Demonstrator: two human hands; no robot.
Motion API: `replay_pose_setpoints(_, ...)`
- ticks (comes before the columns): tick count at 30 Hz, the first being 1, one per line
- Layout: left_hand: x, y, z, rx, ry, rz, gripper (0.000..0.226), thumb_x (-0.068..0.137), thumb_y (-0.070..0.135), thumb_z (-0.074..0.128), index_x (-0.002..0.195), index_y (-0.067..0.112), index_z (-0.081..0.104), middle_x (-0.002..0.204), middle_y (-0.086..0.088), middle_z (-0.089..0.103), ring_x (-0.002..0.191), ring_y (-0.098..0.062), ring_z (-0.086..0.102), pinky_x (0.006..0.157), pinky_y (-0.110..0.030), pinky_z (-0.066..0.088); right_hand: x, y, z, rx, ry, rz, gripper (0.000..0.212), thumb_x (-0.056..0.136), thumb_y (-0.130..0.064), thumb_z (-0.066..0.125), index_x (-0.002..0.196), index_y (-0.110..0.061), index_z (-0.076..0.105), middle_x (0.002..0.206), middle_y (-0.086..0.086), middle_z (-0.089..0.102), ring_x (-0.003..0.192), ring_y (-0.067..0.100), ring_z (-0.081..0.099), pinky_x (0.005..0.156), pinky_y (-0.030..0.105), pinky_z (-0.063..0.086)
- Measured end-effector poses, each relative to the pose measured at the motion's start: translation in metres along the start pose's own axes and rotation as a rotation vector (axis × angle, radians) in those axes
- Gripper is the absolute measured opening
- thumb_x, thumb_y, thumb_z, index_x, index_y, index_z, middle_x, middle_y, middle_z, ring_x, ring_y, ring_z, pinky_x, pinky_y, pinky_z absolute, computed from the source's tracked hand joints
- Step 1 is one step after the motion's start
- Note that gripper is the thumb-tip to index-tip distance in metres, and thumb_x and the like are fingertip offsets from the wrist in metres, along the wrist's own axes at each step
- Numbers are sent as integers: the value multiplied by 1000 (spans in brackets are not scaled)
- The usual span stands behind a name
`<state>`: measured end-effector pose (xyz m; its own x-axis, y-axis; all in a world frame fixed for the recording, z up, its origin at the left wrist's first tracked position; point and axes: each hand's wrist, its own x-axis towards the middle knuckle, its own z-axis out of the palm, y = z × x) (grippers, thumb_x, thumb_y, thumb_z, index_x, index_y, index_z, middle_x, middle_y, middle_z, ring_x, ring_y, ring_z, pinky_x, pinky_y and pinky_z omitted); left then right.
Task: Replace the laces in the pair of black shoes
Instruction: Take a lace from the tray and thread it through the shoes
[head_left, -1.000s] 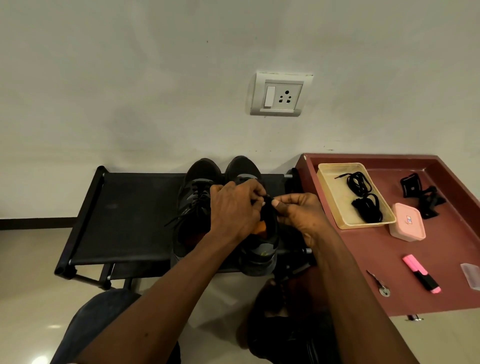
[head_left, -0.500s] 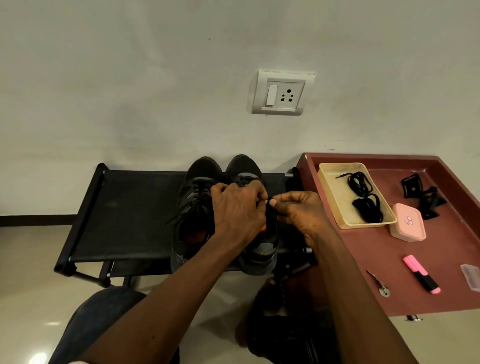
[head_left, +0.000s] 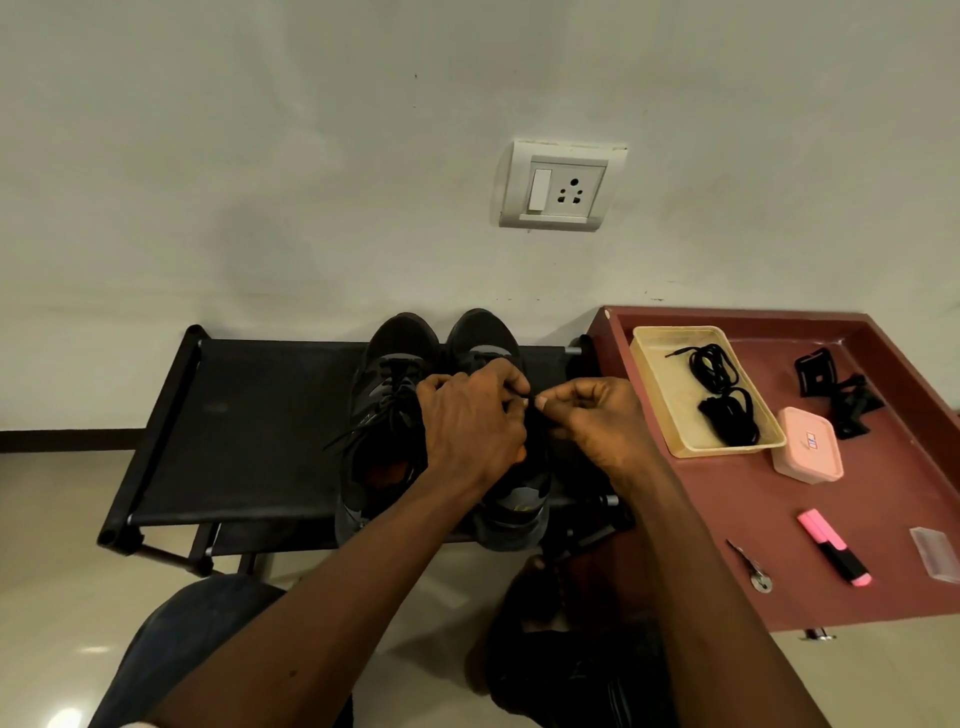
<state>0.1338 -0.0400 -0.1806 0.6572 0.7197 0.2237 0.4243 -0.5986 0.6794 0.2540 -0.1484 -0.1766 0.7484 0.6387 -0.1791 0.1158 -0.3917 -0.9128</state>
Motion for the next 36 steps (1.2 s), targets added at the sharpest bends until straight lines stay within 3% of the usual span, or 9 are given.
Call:
replay_pose_setpoints(7,8,-8,-8,109,-123,140,32,86,21,72,115,36,66,92,17,75,101,-6,67,109,-41,30,2,-1,1,12,-10,19,16,95,-10,74,103,-22,79,81,2,77,85,19,77,79,36,64)
replay_pose_setpoints(10,10,-9,-8,172,-107,186,36,86,25,74,119,34,65,87,14,77,99,-9,69,110,-38,25,3,-2,2,-1,-38,10,16,96,-9,72,99,-22,81,82,-3,78,85,11,76,74,25,60)
replay_pose_setpoints(14,10,-9,-5,226,-89,224,34,89,35,73,121,34,63,84,10,76,92,-12,70,111,-38,27,4,-4,3,16,-31,20,8,96,-12,73,97,-16,80,84,0,79,85,11,76,78,26,60)
replay_pose_setpoints(19,12,-11,-9,221,-60,226,28,91,40,73,118,35,65,90,14,76,98,-11,69,105,-39,27,5,-7,5,-58,-62,45,12,101,-17,66,97,-16,77,82,-1,73,66,-4,66,59,10,48)
replay_pose_setpoints(23,19,-15,-16,164,-208,180,43,87,28,75,127,37,61,102,18,73,109,-5,65,109,-40,27,8,-8,9,-107,-75,88,17,106,-25,56,100,-21,71,89,1,70,76,9,64,67,28,49)
replay_pose_setpoints(30,19,-16,-19,170,-243,187,47,85,26,76,129,36,62,110,17,71,113,-6,62,108,-40,28,6,-11,9,-126,23,90,13,105,-27,49,102,-26,62,100,3,69,92,22,68,84,49,59)
replay_pose_setpoints(32,20,-17,-20,172,-253,185,47,86,26,75,129,36,61,113,16,70,116,-6,61,109,-40,27,5,-16,8,-155,82,60,13,105,-27,47,100,-28,59,98,3,69,91,22,69,79,47,60)
replay_pose_setpoints(34,20,-17,-22,188,-268,188,46,87,27,75,130,37,60,117,15,69,118,-8,60,111,-41,26,2,-22,4,-192,143,7,14,106,-27,47,96,-32,55,94,0,68,85,17,68,65,37,53)
replay_pose_setpoints(36,20,-17,-23,205,-275,190,46,88,28,75,130,37,60,118,15,68,117,-9,60,112,-42,26,0,-31,1,-228,181,-42,15,106,-28,46,94,-33,53,93,-1,68,82,13,67,61,32,47)
